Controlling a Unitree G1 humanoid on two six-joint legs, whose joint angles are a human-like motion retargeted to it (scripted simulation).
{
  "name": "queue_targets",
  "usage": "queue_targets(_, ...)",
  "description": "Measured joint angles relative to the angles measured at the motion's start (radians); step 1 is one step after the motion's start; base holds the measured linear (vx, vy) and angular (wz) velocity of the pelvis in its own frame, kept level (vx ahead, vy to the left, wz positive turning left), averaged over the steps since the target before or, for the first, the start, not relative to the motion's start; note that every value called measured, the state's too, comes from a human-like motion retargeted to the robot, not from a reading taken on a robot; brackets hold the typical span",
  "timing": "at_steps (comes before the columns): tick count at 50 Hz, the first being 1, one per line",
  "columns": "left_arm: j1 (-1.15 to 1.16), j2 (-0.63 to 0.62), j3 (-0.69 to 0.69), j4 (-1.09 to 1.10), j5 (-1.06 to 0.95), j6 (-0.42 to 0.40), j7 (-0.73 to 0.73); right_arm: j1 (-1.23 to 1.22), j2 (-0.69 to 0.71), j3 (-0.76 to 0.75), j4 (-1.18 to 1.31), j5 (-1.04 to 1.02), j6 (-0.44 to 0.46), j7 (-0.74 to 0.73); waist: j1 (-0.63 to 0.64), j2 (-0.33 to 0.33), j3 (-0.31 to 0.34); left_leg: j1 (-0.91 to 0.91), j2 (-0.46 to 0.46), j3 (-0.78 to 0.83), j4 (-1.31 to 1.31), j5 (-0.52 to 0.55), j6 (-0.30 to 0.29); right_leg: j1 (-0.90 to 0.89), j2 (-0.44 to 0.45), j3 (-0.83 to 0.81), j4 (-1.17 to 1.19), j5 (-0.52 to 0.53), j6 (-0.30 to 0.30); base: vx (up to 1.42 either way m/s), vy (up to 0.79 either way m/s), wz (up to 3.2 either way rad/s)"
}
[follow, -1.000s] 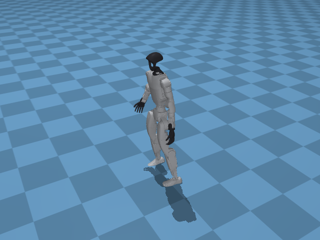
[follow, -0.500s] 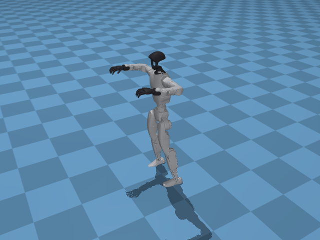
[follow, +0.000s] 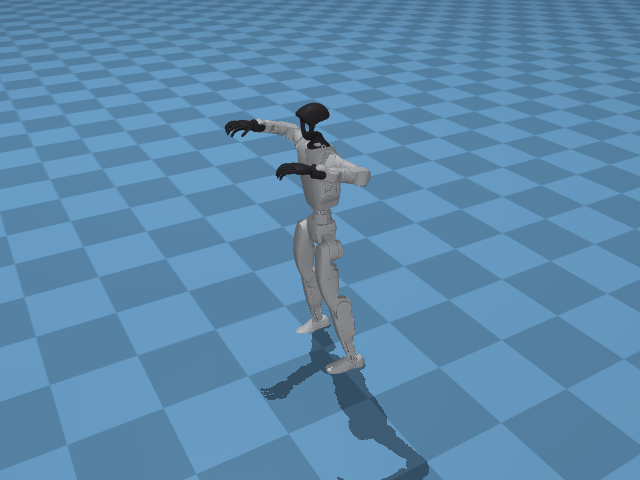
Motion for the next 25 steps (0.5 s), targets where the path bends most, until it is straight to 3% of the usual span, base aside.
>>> queue_targets(25, -0.012, 0.010, 0.048, 0.007, 0.014, -0.022, 0.021, 0.006, 0.007, -0.039, 0.023, -0.048, -0.014, -0.015, 0.010, 0.004, 0.010, 0.003, 0.006, -0.008, 0.000, -0.008, 0.000, 0.009, 0.001, -0.010, -0.001, -0.013, 0.000, 0.00, 0.00, 0.00)
